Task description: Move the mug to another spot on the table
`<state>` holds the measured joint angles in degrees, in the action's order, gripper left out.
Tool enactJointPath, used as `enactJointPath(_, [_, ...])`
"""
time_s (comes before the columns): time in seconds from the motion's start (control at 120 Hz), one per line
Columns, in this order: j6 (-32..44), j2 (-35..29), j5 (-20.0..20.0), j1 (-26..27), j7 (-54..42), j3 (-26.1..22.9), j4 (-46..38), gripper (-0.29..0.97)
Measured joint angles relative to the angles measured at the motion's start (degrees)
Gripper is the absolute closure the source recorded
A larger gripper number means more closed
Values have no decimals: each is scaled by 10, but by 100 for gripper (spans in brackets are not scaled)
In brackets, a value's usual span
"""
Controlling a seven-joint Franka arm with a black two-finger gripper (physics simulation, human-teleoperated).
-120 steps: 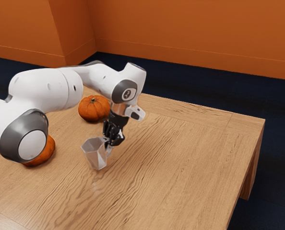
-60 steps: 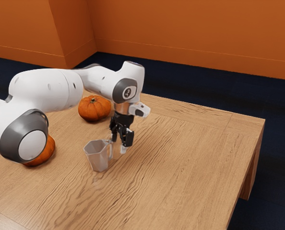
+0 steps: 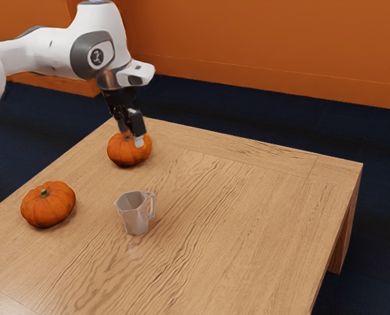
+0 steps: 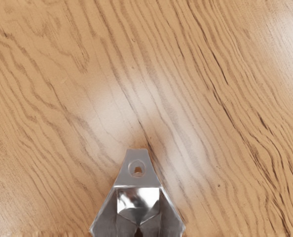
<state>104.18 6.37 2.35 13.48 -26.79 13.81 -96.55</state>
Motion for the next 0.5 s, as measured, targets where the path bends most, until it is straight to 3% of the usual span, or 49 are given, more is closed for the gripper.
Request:
enactJointPath(0.1, [-39, -35, -22, -19, 27, 9, 33, 0])
enactJointPath(0.317, [-106, -47, -37, -72, 75, 14, 53, 0])
enactJointPath(0.5, [-127, -47, -37, -75, 104, 14, 51, 0])
